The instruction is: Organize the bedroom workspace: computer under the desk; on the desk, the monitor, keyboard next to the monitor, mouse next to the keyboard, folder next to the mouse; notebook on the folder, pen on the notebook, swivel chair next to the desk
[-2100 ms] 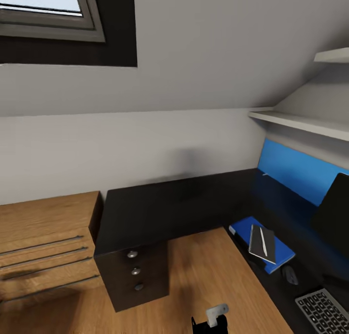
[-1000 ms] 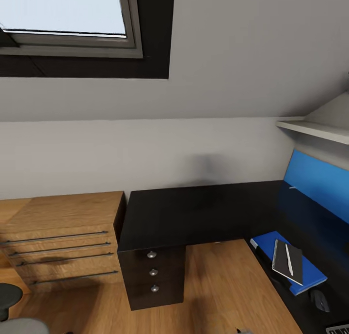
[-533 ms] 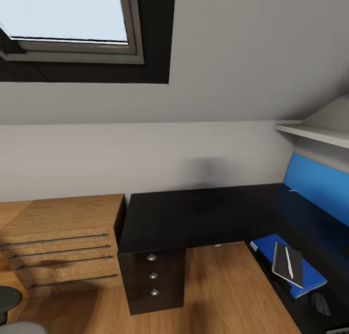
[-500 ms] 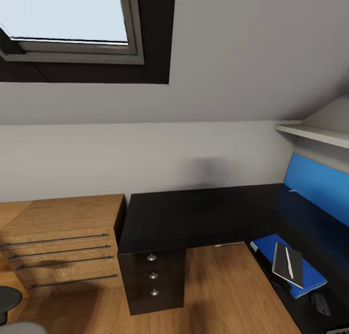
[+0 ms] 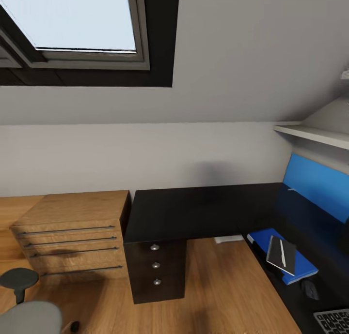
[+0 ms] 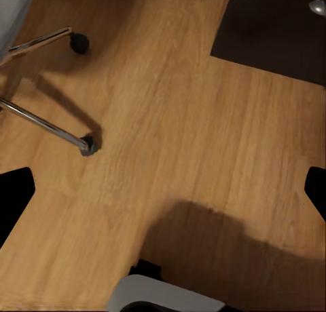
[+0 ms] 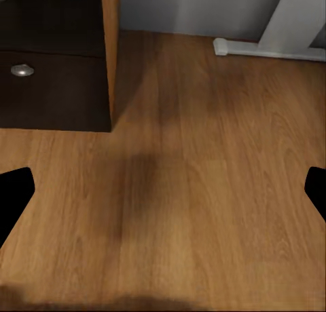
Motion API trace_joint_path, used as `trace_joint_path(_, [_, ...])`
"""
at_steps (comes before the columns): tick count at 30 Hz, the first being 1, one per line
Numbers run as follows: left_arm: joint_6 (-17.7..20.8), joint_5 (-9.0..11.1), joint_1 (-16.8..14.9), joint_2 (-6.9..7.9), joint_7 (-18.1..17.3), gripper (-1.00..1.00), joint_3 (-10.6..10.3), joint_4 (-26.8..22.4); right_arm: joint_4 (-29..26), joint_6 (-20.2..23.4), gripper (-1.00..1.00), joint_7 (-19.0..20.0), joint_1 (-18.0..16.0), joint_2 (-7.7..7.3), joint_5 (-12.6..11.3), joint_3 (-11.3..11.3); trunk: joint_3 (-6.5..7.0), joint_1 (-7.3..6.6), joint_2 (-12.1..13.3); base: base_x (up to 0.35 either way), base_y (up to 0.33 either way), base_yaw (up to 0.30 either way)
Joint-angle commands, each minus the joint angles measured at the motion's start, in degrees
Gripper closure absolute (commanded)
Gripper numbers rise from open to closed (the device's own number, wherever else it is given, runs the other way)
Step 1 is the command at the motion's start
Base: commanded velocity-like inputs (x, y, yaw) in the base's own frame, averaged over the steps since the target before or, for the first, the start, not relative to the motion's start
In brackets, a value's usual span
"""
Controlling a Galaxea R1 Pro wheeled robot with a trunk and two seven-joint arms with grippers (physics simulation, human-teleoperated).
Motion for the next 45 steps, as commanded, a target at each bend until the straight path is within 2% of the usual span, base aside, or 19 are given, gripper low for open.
trace_joint_path(1, [-0.1,0.0,0.0,-0.04,-0.1,-1.0,0.2,0.1,0.1,-0.2,-1.0,-0.2,0.0,0.08,-0.3,0.5,-0.02,-0.01,0.0,-0.31,-0.019,0.009])
trace_joint_path(12, [0.0,-0.1,0.0,-0.13,-0.1,-1.0,0.1,2.3,0.1,-0.1,-1.0,-0.2,0.0,0.05,-0.3,0.4,-0.01,-0.01,0.0,-0.246,-0.004,0.035])
trace_joint_path(25, [0.0,0.0,0.0,-0.25,0.0,-1.0,0.1,2.7,0.1,-0.1,-1.0,-0.2,0.0,-0.38,-0.4,0.4,-0.36,-0.01,0.0,-0.015,0.0,0.23])
trace_joint_path(40, [0.5,0.0,0.0,-0.17,0.3,-1.0,0.3,5.7,0.1,0.0,-1.0,-0.1,0.0,-0.78,-0.3,0.4,-1.18,-0.01,0.0,0.0,0.0,0.215])
trace_joint_path(45, [0.5,0.0,0.0,-0.21,0.3,-1.0,0.2,6.2,0.1,0.0,-1.0,-0.1,0.0,-1.6,-0.3,0.5,-1.52,-0.01,0.0,0.0,0.0,0.166])
